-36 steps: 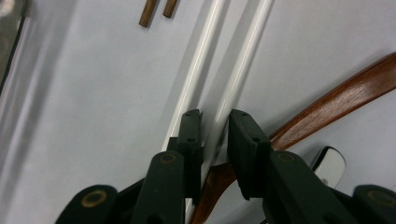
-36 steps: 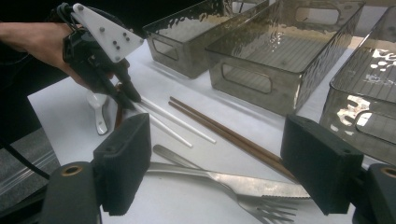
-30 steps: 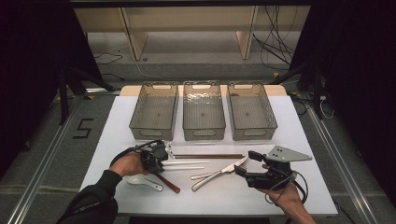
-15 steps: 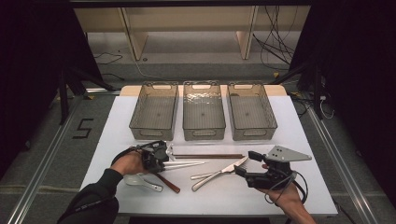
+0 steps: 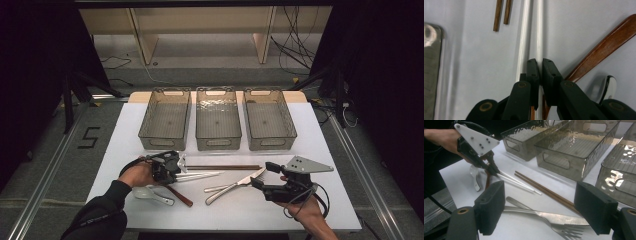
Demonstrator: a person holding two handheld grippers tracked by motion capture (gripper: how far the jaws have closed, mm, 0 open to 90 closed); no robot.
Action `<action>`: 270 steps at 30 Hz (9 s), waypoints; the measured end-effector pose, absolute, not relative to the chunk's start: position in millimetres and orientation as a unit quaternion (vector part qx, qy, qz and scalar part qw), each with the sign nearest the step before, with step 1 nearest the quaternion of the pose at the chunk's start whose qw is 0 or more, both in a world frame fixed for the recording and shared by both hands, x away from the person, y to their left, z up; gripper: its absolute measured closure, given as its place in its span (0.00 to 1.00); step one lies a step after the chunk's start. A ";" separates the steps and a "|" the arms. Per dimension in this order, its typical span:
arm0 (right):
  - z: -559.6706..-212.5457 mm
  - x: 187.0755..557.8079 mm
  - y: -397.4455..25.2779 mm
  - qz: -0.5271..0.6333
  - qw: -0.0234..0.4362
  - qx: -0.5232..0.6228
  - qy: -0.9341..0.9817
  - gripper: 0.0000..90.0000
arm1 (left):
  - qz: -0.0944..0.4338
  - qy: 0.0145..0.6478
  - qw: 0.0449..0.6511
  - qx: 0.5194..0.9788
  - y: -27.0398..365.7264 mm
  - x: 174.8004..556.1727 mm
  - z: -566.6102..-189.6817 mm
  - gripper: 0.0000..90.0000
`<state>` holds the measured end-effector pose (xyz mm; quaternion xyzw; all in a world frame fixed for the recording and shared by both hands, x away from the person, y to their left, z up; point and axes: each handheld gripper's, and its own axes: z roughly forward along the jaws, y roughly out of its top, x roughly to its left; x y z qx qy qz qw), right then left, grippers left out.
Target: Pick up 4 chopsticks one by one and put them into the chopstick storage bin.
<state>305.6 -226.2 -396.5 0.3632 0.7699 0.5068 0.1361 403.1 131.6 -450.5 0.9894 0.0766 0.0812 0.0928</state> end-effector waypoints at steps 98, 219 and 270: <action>-396.1 305.9 -227.9 0.516 0.135 0.365 0.763 0.28 | 0.200 0.406 0.313 0.835 206.4 534.0 -363.3 0.93; -394.1 304.2 -228.9 0.517 0.138 0.360 0.764 0.28 | 0.040 0.228 0.127 0.964 134.7 424.3 -436.3 0.50; -394.1 303.5 -228.0 0.515 0.137 0.357 0.767 0.28 | 0.038 0.146 0.117 0.982 140.3 426.4 -459.5 0.92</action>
